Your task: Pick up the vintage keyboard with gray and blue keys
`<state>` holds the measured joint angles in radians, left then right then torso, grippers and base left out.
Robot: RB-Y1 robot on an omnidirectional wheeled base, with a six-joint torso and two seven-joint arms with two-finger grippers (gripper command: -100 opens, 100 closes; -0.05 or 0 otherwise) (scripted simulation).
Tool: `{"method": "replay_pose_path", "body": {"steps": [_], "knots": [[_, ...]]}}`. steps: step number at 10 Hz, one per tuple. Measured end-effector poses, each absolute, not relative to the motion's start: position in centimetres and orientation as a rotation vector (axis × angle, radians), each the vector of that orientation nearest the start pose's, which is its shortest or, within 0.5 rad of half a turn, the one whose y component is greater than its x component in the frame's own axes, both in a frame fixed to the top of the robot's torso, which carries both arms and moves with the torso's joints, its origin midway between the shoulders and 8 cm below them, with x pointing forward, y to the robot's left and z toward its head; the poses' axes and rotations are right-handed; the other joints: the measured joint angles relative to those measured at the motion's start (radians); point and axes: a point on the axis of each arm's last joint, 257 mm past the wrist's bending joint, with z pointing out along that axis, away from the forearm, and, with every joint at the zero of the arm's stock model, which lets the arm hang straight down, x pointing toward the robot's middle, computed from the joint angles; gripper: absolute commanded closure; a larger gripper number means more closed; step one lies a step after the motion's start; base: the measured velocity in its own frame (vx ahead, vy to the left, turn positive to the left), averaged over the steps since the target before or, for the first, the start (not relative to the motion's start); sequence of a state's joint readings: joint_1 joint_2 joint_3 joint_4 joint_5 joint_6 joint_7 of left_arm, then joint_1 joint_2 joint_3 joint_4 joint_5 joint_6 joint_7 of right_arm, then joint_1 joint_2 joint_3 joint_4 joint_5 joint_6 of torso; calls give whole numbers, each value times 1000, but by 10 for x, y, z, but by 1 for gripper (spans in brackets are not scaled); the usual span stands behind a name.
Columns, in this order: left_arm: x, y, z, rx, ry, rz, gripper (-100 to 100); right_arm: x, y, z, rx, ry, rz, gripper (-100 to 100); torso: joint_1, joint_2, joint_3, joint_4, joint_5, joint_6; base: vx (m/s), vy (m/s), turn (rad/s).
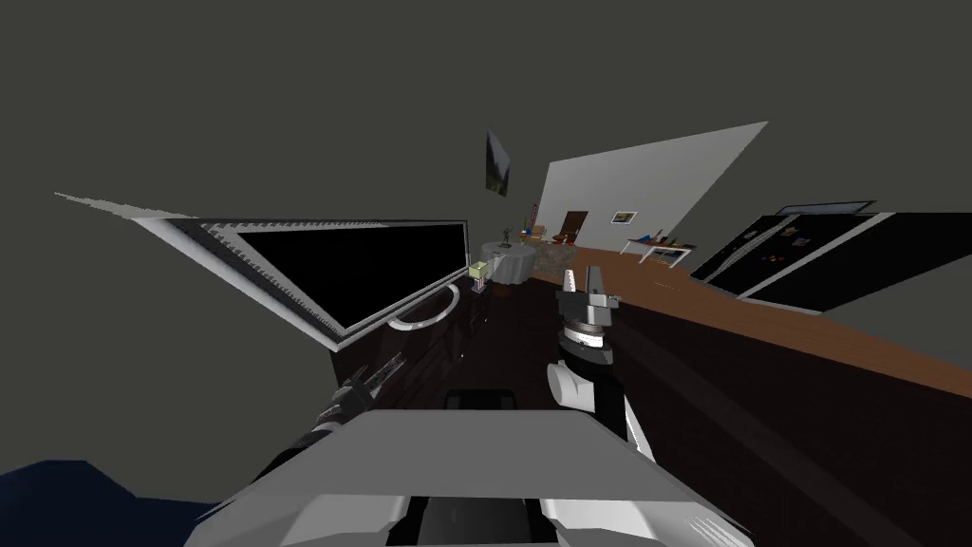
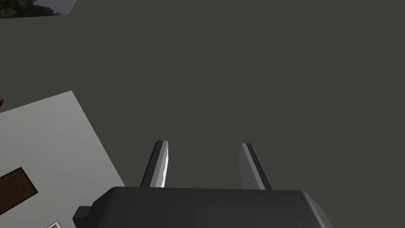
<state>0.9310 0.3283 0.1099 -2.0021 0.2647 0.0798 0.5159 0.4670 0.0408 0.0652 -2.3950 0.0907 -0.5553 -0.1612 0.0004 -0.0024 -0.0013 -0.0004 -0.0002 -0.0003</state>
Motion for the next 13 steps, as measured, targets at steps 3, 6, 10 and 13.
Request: {"method": "replay_pose_path", "body": {"steps": [3, 6, 10, 13], "knots": [[185, 444, -393, -2144, 965, -838, -100, 311, -243, 93, 526, 456, 1511, 0, 1, -1, -1, 0, 0, 0, 73, 13, -127], [143, 453, -418, -2301, 903, -745, -100, 311, -243, 93, 526, 456, 1511, 0, 2, -3, -2, -1, 0, 0, 98, 26, -171], [89, 459, -453, -2494, 791, -610, -100, 311, -243, 93, 526, 456, 1511, 0, 2, -2, -1, -1, 0, -1, 94, 37, -161], [47, 467, -474, -2620, 693, -498, -100, 311, -243, 93, 526, 456, 1511, 0, 2, -2, -2, -1, 0, -1, 97, 41, -138]]}}
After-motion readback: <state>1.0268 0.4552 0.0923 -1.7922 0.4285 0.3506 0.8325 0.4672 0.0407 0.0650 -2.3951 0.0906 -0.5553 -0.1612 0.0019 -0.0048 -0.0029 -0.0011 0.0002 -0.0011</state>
